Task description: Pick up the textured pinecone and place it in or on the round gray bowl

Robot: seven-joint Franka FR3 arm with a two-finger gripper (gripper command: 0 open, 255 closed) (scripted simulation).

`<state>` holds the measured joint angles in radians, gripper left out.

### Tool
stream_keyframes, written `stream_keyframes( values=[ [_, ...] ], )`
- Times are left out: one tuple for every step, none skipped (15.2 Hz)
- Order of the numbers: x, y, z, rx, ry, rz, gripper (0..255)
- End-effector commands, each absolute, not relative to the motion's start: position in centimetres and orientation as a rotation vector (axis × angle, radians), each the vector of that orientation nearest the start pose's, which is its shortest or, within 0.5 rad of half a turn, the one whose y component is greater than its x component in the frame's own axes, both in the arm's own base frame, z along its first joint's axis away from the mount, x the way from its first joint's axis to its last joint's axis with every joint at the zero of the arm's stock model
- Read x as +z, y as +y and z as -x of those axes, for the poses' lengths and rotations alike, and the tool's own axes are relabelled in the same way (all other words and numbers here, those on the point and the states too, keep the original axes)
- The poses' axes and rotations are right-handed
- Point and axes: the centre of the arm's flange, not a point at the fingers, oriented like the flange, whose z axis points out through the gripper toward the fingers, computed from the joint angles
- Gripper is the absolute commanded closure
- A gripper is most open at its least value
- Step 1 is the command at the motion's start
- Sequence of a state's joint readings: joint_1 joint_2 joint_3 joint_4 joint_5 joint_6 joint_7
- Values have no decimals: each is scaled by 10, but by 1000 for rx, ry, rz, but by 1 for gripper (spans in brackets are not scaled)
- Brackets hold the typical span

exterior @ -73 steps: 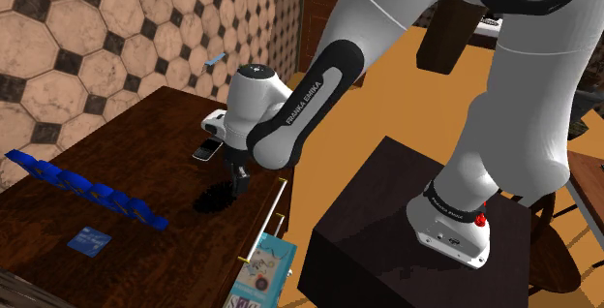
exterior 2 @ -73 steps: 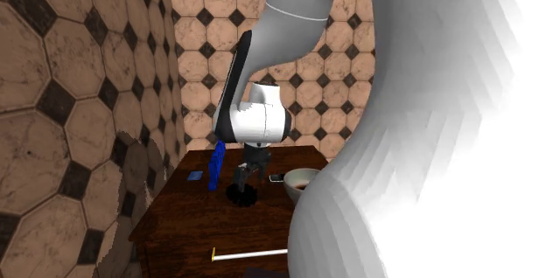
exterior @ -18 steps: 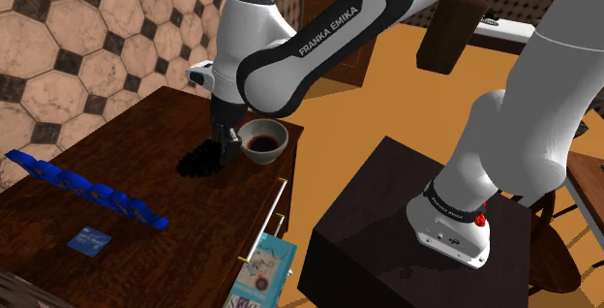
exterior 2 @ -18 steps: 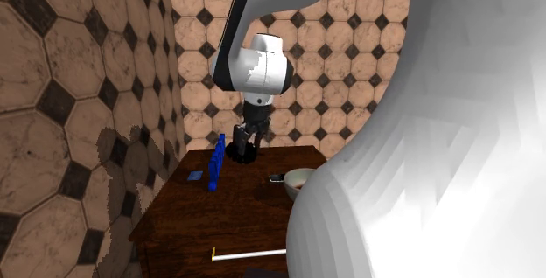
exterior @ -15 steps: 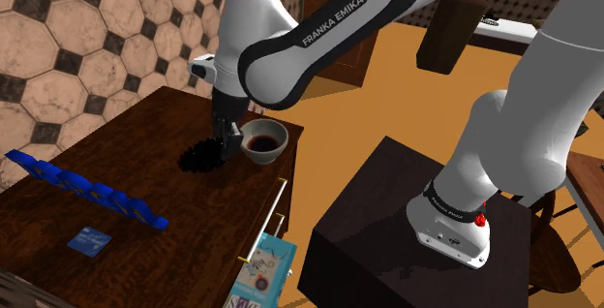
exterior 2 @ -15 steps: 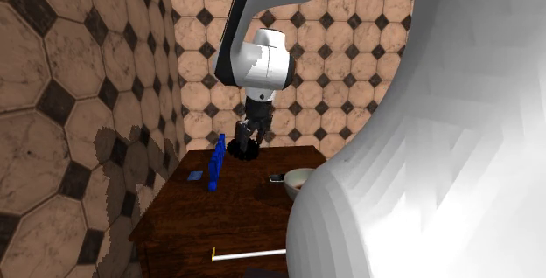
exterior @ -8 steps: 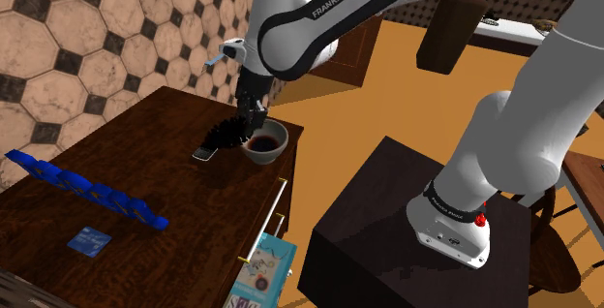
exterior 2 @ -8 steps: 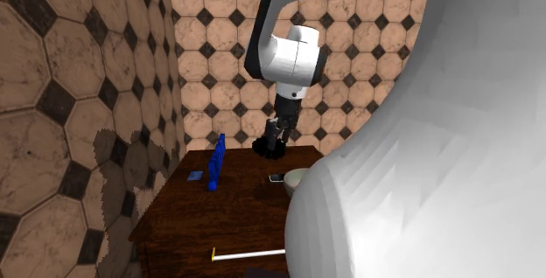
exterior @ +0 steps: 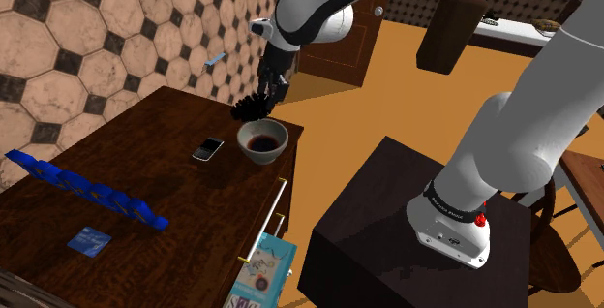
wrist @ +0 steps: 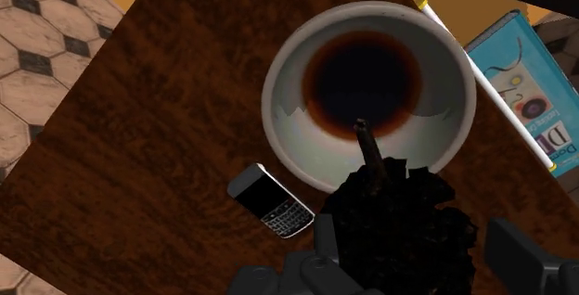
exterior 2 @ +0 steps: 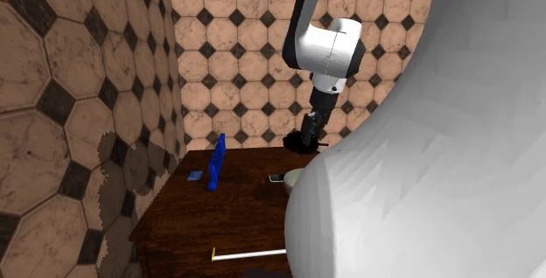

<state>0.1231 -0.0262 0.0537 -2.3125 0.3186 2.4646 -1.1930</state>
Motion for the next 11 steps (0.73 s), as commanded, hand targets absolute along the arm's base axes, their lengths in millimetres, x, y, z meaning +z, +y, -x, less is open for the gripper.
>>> stream_keyframes(
  values=[
    [366,74,-515,-396,-1624,2534,255],
    [361,74,-515,-396,-1624,2534,255],
    [356,74,-515,-396,-1624,2534,255],
    [350,74,-515,-396,-1624,2534,255],
    [345,74,-515,-396,-1624,2534,255],
    [340,74,-515,-396,-1624,2534,255],
    [335,74,-515,-396,-1624,2534,255],
    [329,74,-515,-396,-1624,2534,255],
    [324,74,-515,-396,-1624,2534,255],
    [319,74,-515,-396,-1624,2534,255],
    [313,74,-515,-396,-1624,2534,255]
  ],
)
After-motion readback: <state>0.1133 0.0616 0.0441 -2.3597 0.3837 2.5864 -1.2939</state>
